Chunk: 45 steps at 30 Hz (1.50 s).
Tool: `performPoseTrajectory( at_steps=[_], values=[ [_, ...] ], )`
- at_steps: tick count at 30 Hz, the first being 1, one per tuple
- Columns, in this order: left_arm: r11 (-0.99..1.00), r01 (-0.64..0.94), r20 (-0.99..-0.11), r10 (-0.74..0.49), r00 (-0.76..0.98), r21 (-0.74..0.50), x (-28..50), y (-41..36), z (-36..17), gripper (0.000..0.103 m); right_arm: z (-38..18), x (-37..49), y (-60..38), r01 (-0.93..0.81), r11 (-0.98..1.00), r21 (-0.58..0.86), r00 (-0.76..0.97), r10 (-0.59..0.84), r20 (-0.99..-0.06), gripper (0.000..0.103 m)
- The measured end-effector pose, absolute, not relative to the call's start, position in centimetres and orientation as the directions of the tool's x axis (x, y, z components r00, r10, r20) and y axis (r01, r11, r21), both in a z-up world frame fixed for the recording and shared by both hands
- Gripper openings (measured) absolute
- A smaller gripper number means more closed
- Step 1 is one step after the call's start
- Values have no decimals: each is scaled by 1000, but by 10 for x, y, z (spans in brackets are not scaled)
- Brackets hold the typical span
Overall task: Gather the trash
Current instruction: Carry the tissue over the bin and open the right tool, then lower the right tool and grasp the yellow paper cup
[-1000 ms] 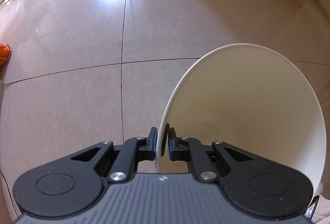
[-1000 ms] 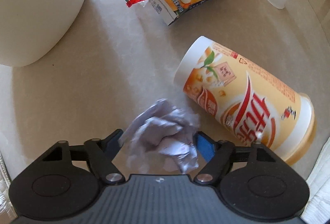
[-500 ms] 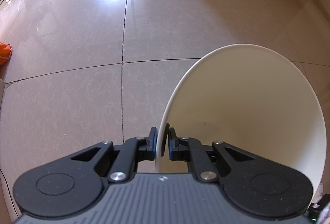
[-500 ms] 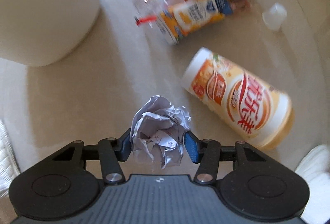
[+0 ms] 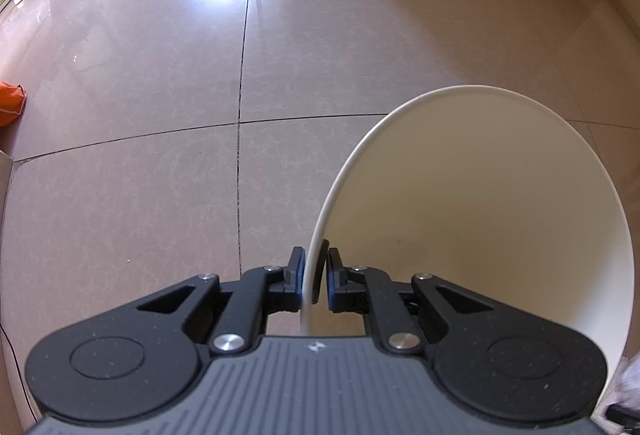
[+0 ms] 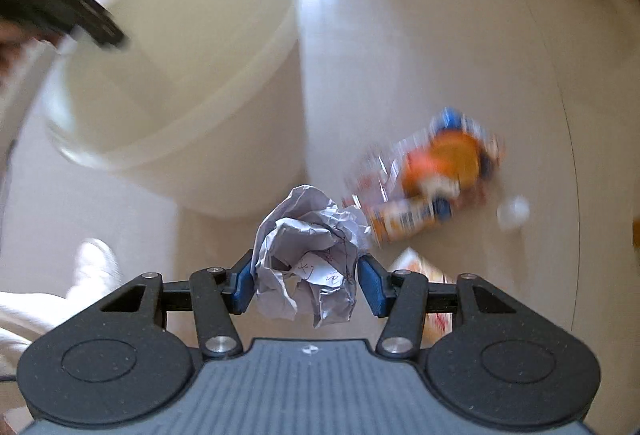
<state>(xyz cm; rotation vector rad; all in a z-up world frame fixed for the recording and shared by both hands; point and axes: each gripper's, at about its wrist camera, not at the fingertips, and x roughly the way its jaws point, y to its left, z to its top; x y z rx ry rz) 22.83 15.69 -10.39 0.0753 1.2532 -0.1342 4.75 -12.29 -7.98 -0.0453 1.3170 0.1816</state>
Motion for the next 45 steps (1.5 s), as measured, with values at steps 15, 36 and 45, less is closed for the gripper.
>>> performPoseTrajectory(
  at_steps=[15,36,45],
  values=[
    [990,142,-949,-63,308,-19,228,158,-103,9,-23,106,-18,-398,911,110,402,281,-871,87],
    [990,139,-949,-58,308,-16,227,159,-103,9,-57,77,-145,-51,986,156,443,162,-882,94],
    [991,130,-950,-63,306,-24,228,162,-102,9,-111,62,-192,37,996,80,373,61,-926,96]
  ],
)
